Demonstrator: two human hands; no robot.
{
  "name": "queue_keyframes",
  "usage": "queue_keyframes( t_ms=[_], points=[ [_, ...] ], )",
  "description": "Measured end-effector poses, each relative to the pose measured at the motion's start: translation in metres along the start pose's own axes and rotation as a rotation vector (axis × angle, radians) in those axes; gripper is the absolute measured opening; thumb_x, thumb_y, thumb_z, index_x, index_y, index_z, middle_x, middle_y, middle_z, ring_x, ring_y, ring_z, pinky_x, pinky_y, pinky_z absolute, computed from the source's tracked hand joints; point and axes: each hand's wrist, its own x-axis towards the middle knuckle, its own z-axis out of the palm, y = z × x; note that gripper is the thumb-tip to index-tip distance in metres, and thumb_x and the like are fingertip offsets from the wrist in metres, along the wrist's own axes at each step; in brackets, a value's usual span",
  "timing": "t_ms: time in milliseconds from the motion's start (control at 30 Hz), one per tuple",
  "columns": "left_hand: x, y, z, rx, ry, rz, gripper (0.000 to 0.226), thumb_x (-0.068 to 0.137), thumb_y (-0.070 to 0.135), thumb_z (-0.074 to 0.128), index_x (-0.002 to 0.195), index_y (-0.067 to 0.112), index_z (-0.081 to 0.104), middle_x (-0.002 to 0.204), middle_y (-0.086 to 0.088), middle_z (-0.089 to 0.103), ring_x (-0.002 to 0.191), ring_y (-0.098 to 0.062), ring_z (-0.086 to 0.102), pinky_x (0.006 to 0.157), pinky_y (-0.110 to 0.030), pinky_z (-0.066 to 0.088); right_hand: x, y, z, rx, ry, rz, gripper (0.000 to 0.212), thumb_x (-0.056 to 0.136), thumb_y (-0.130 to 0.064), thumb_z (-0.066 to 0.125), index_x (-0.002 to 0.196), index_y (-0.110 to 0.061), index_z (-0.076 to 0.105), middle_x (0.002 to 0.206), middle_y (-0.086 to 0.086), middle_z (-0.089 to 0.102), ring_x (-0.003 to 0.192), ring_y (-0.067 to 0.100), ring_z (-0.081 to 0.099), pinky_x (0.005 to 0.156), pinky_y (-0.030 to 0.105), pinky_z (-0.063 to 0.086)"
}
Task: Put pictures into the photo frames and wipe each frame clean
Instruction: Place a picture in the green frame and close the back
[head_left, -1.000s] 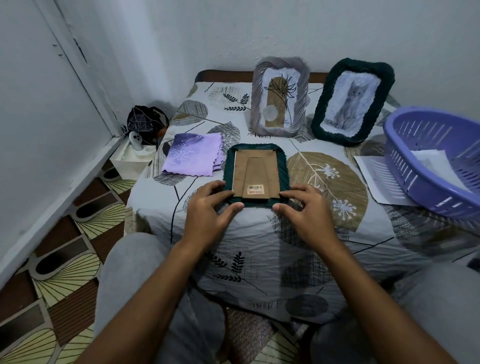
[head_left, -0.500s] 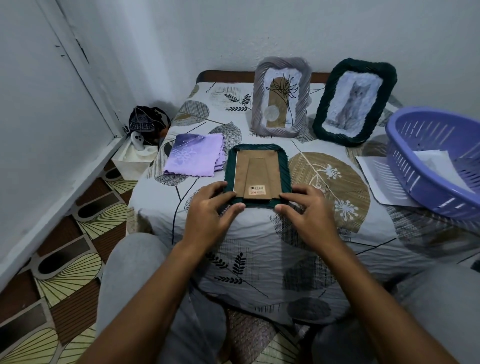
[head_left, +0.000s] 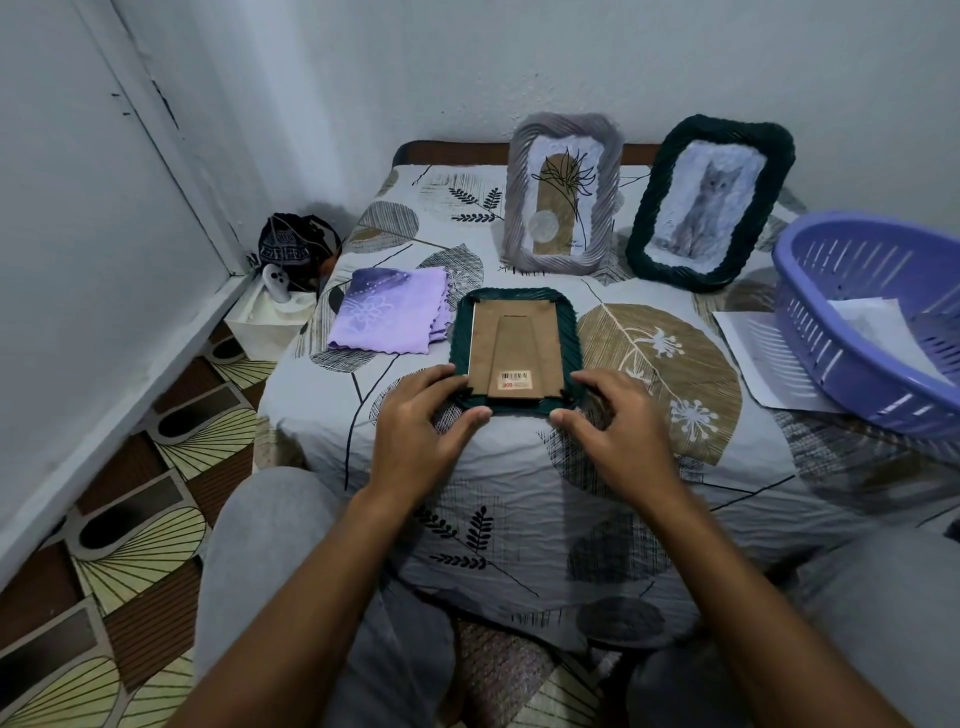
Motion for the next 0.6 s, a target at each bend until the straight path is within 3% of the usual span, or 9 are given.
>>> queue_keyframes(
  t_ms=[600],
  points=[
    [-0.0004,0.0028,-0.0009,0.047,-0.038,-0.011,0.050,0.079,0.053,0.061,0.107,0.014,0.073,0.118,-0.007,0.064,0.107,-0.022,0.058,0.091,-0.047,0.050,0.0005,-0.0015,-0.0030,0.026,-0.049,0.034,0.038,0.082,-0.029,0.072,0.118,-0.017,0.067,0.127,0.003,0.053,0.119,0.014,0.043,0.099,0.036,0.044]
  ],
)
